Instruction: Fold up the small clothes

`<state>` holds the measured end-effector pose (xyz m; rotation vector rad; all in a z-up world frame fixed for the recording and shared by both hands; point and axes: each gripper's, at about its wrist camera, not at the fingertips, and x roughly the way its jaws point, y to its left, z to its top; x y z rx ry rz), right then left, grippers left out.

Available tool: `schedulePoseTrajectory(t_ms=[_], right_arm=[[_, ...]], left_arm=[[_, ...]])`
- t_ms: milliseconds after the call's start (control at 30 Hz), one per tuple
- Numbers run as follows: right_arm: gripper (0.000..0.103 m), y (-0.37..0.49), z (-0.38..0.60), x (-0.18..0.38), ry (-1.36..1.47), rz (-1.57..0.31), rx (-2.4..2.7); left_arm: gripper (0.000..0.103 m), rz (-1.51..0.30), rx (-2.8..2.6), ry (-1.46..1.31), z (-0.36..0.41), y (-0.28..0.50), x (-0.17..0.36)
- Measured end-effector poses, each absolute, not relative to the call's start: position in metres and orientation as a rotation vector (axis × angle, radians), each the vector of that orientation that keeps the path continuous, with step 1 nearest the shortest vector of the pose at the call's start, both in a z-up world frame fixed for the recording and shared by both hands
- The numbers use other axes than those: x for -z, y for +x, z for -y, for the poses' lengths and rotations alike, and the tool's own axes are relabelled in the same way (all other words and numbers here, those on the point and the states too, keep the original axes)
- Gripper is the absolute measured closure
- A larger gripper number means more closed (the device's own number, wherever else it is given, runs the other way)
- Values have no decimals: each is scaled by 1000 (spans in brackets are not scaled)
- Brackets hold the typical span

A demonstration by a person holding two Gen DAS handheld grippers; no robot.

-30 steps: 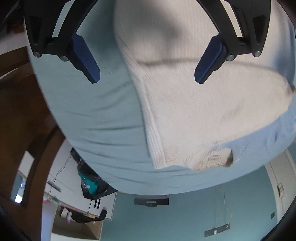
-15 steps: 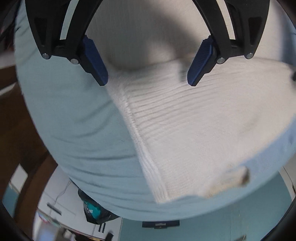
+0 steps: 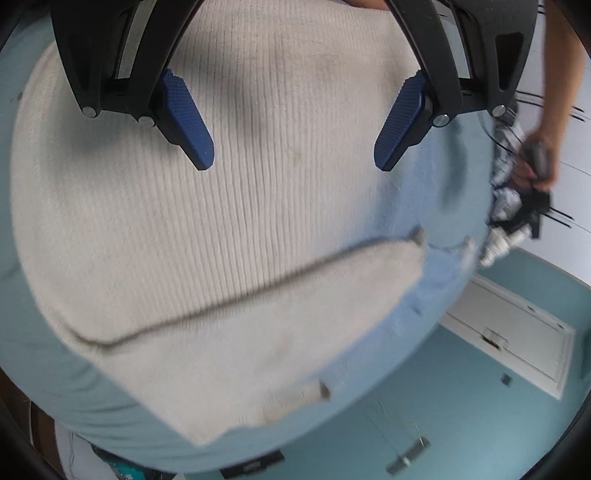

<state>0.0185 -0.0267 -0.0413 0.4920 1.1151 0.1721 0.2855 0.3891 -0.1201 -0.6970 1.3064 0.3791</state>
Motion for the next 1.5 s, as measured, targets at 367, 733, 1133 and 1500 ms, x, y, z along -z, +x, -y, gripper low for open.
schedulePoseTrajectory(t_ms=[367,733,1133,1500], right_arm=[[17,63,-19,65,204,-1158,-188],[17,74,-22,65,114,-1133,-163],[17,52,-11,41,89,-1004,-154],[17,42,42,35,195,-973,-31]], left_arm=[[2,-1012,-448,-1158,-451,379,196],[91,-1128,-505,-609,-405,493,183],[89,-845,-8,-103,-164,443,-36],[0,-1018,41,-401,-90,301,-11]])
